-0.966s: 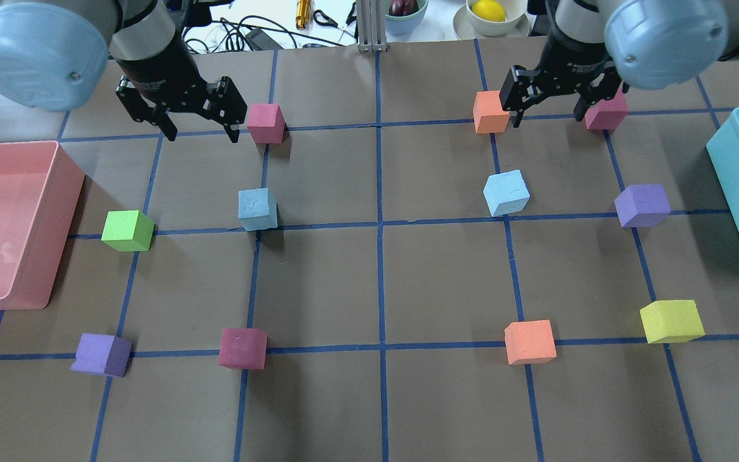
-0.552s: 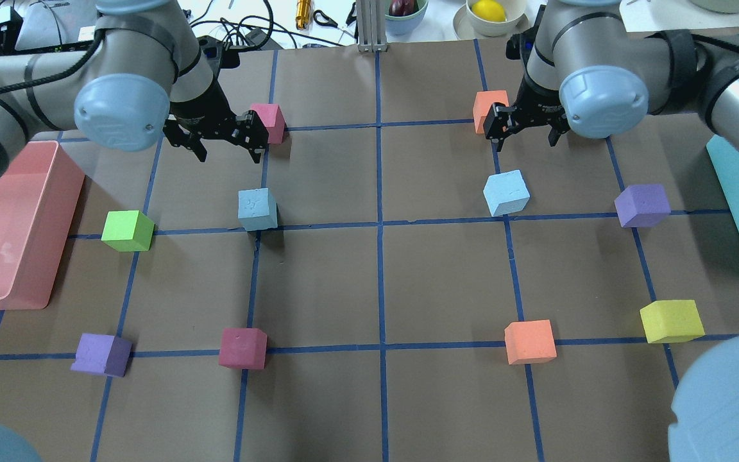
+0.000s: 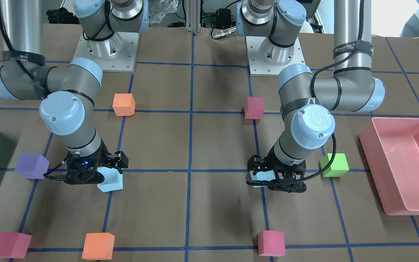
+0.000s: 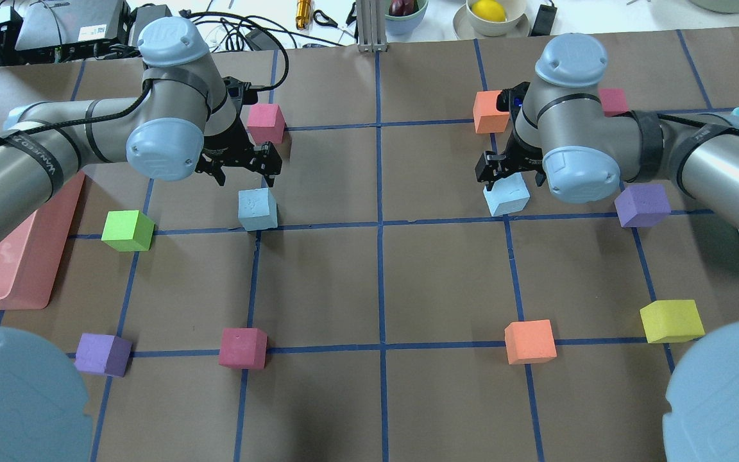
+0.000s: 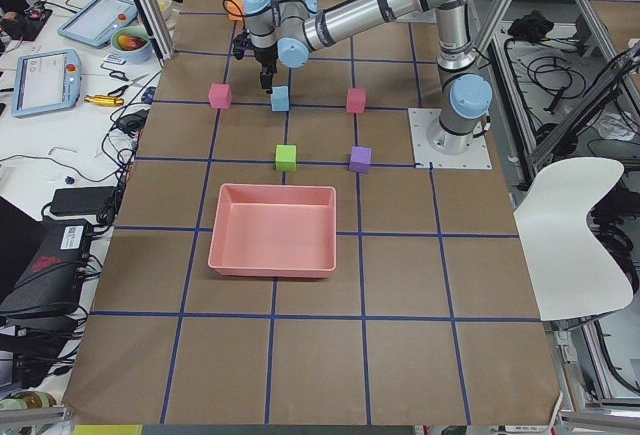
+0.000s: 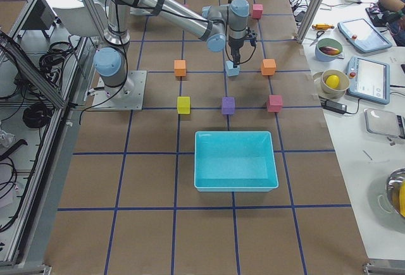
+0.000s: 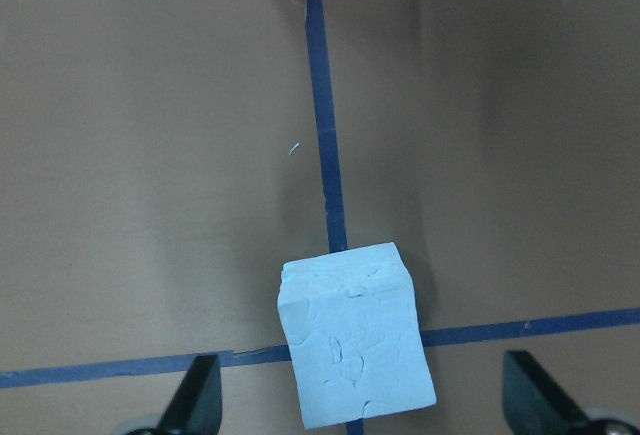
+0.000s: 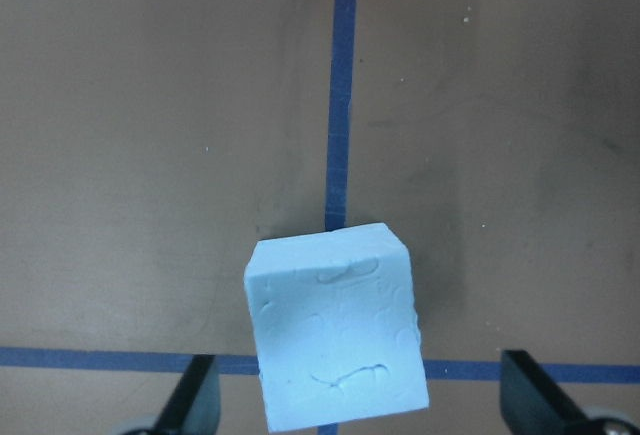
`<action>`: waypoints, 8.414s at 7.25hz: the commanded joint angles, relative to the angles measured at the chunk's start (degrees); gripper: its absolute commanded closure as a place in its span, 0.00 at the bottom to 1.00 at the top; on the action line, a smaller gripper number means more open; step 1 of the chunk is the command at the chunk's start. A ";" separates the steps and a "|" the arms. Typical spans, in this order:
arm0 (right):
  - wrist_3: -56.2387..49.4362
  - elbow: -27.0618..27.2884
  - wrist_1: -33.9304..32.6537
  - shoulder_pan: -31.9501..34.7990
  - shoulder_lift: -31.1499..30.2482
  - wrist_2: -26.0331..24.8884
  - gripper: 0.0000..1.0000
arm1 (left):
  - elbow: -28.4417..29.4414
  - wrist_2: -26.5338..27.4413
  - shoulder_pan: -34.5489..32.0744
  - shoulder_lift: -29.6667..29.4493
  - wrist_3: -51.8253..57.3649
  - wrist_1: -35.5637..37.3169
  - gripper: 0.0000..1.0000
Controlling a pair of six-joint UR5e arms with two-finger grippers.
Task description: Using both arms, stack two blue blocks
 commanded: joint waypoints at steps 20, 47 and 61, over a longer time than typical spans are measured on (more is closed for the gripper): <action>34.51 7.60 7.45 25.82 -6.85 2.35 1.00 | 7.90 -3.21 -0.17 -0.14 -7.11 -4.37 1.00; 10.34 -14.62 34.74 1.23 -19.41 -2.57 0.00 | -14.33 -4.18 -26.81 10.67 -31.54 6.34 1.00; 7.35 -14.53 38.17 1.23 -21.00 -2.31 0.00 | 8.57 -4.26 0.55 23.40 1.35 -26.22 0.00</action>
